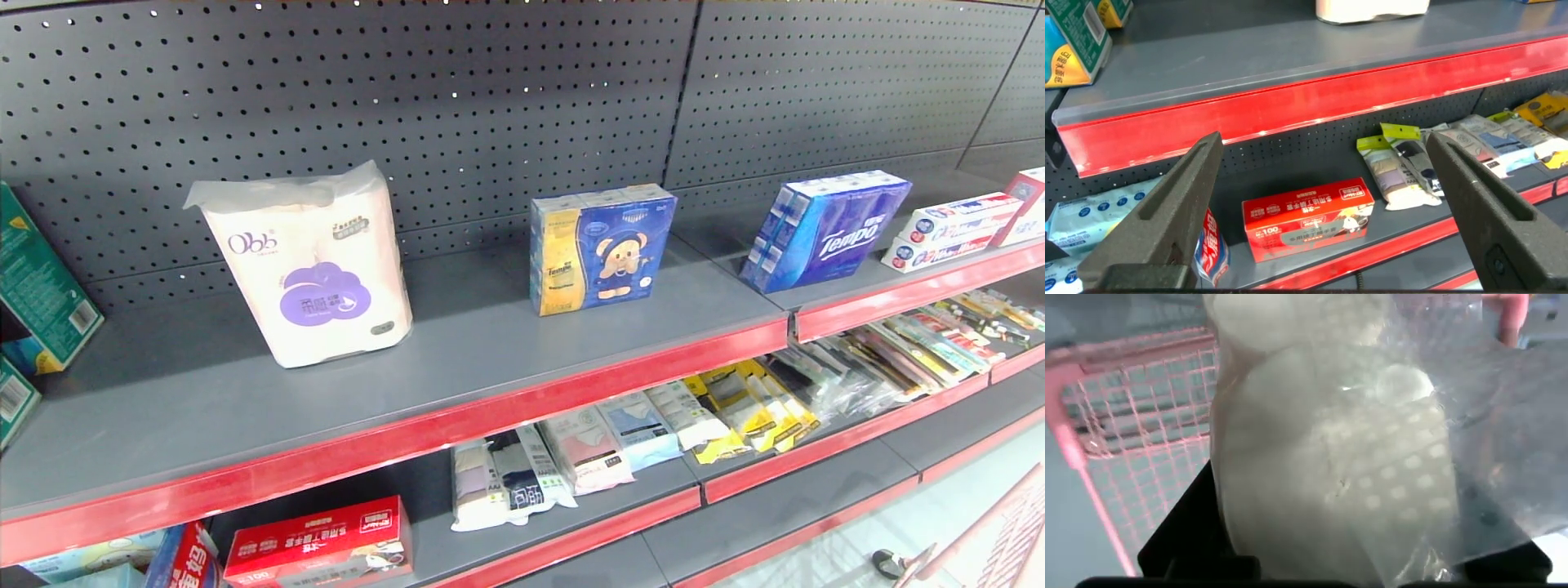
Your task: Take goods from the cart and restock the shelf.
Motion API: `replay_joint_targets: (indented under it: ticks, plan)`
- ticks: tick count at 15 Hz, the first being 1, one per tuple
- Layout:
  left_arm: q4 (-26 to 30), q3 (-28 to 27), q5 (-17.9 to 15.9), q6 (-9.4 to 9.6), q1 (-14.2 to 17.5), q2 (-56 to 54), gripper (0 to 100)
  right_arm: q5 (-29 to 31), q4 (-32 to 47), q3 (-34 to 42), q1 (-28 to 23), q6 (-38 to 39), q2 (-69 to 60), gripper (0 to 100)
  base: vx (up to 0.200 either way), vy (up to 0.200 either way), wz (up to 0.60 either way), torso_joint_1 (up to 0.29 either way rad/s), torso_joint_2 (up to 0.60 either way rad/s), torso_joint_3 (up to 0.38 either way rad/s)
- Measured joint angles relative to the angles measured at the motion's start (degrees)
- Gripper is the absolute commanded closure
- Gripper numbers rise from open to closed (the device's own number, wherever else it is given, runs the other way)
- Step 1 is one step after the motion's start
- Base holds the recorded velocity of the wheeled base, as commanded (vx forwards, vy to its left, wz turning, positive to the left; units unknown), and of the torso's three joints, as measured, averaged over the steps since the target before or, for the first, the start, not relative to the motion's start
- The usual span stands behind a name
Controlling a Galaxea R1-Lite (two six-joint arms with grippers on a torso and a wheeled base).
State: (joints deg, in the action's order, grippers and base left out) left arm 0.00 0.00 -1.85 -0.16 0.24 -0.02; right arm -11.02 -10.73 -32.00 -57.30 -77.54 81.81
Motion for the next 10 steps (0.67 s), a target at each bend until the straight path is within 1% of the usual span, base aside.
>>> replay_joint_targets:
  ticks: [1, 3, 4, 5, 6, 8, 9, 10]
  plan:
    - [0.0, 0.0, 0.0, 0.0, 0.0, 0.0, 0, 0.7, 0.1, 0.5, 0.0, 5.8, -1.1, 100, 0.0, 0.0, 0.0, 0.0, 0.0, 0.0]
    - [0.0, 0.0, 0.0, 0.0, 0.0, 0.0, 0, 3.1, 0.8, 1.6, 0.7, 21.0, -3.6, 100, 0.0, 0.0, 0.0, 0.0, 0.0, 0.0]
    - [0.0, 0.0, 0.0, -0.02, 0.0, 0.0, 0, 4.9, 1.4, 1.9, 3.1, 26.3, -4.8, 100, 0.0, 0.0, 0.0, 0.0, 0.0, 0.0]
    - [0.0, 0.0, 0.0, 0.0, 0.0, 0.0, 0, 7.2, 2.0, 2.1, 6.9, 32.3, -5.9, 100, 0.0, 0.0, 0.0, 0.0, 0.0, 0.0]
    - [0.0, 0.0, 0.0, -0.02, 0.0, 0.0, 0, 9.9, 2.4, 2.3, 12.1, 39.0, -7.1, 100, 0.0, 0.0, 0.0, 0.0, 0.0, 0.0]
    - [0.0, 0.0, 0.0, -0.02, 0.0, 0.0, 0, 14.0, 2.8, 2.6, 21.6, 49.8, -9.6, 100, 0.0, 0.0, 0.0, 0.0, 0.0, 0.0]
    - [0.0, 0.0, 0.0, 0.0, 0.0, 0.0, 0, 15.3, 2.8, 2.9, 26.3, 54.4, -11.2, 100, 0.0, 0.0, 0.0, 0.0, 0.0, 0.0]
    - [0.0, 0.0, 0.0, -0.02, 0.0, 0.0, 0, 15.9, 2.9, 3.4, 29.7, 57.0, -12.6, 100, 0.0, 0.0, 0.0, 0.0, 0.0, 0.0]
